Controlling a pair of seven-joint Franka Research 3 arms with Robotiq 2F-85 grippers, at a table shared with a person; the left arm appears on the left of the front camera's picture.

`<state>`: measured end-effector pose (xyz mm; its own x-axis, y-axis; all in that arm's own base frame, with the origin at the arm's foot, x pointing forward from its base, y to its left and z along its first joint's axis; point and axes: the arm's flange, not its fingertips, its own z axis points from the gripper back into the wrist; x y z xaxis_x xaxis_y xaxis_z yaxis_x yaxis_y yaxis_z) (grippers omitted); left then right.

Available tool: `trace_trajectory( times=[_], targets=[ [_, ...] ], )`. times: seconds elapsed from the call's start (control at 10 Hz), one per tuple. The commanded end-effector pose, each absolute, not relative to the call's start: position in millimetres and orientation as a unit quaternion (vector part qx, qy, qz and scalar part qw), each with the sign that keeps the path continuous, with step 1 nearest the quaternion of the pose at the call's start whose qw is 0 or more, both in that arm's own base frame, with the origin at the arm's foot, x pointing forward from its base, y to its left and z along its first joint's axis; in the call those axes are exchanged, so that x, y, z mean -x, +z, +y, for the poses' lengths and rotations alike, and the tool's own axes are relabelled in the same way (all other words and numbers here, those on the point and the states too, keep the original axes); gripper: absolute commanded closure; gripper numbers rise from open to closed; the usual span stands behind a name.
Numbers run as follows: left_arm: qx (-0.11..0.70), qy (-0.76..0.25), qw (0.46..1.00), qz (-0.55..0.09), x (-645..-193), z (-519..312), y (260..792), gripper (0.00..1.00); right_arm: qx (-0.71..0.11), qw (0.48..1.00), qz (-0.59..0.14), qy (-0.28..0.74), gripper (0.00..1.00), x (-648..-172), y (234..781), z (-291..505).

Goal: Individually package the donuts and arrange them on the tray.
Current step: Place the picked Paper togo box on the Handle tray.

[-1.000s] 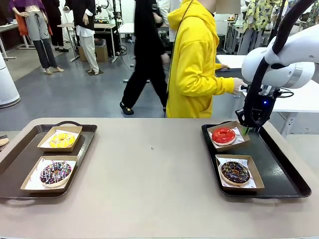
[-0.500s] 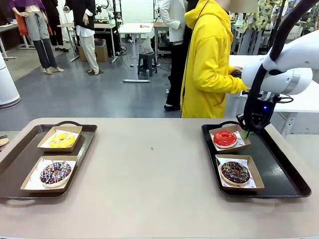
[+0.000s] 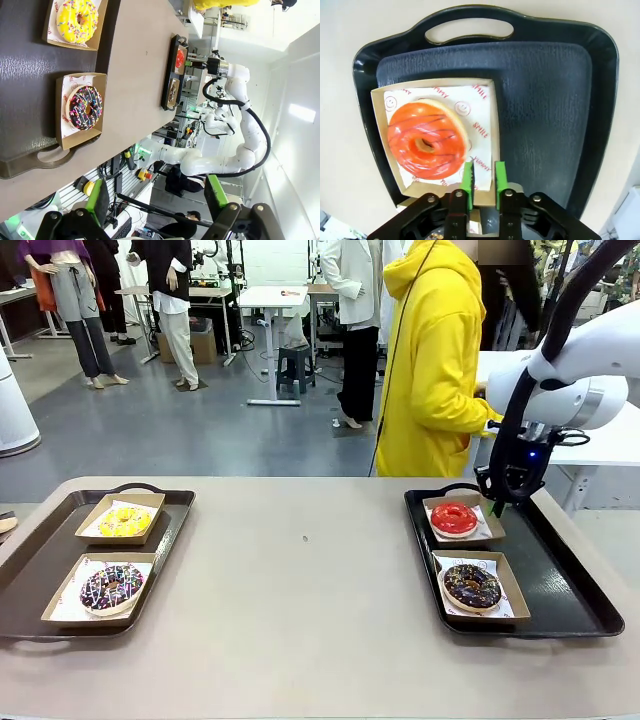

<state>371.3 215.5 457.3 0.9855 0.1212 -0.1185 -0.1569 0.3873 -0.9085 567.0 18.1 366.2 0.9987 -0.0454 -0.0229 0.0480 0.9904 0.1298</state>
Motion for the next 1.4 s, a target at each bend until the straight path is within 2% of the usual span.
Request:
trace_trajectory(
  times=[0.0,0.1,0.2,0.3,0.4,0.5,0.6,0.7,0.8,1.0,1.3],
  targets=[
    [0.542,0.075,0.837,0.016,-366,215,457,0.00,-0.063,0.997,0.000,-0.035,0.00,-568,372,17],
    [0.542,0.075,0.837,0.016,-366,215,457,0.00,-0.063,0.997,0.002,-0.035,0.00,-568,371,17],
    [0.542,0.075,0.837,0.016,-366,215,457,0.00,-0.065,0.997,0.003,-0.035,0.14,-567,371,17],
    [0.542,0.075,0.837,0.016,-366,215,457,0.00,-0.068,0.997,0.005,-0.036,0.04,-567,371,16],
    [0.542,0.075,0.837,0.016,-366,215,457,0.00,-0.068,0.997,0.007,-0.035,0.00,-566,371,16],
    [0.542,0.075,0.837,0.016,-366,215,457,0.00,-0.067,0.997,0.006,-0.033,0.00,-565,372,15],
    [0.542,0.075,0.837,0.016,-366,215,457,0.00,-0.069,0.997,0.005,-0.032,0.13,-562,374,14],
    [0.542,0.075,0.837,0.016,-366,215,457,0.00,-0.076,0.997,0.003,-0.031,0.02,-559,377,12],
    [0.542,0.075,0.837,0.016,-366,215,457,0.00,-0.092,0.995,0.003,-0.031,0.01,-552,383,9],
    [0.542,0.075,0.837,0.016,-366,215,457,0.00,-0.187,0.982,0.005,0.004,0.01,-521,411,-14],
    [0.542,0.075,0.837,0.016,-366,215,457,0.00,-0.365,0.929,-0.064,0.018,0.01,-455,454,-97]
  ],
)
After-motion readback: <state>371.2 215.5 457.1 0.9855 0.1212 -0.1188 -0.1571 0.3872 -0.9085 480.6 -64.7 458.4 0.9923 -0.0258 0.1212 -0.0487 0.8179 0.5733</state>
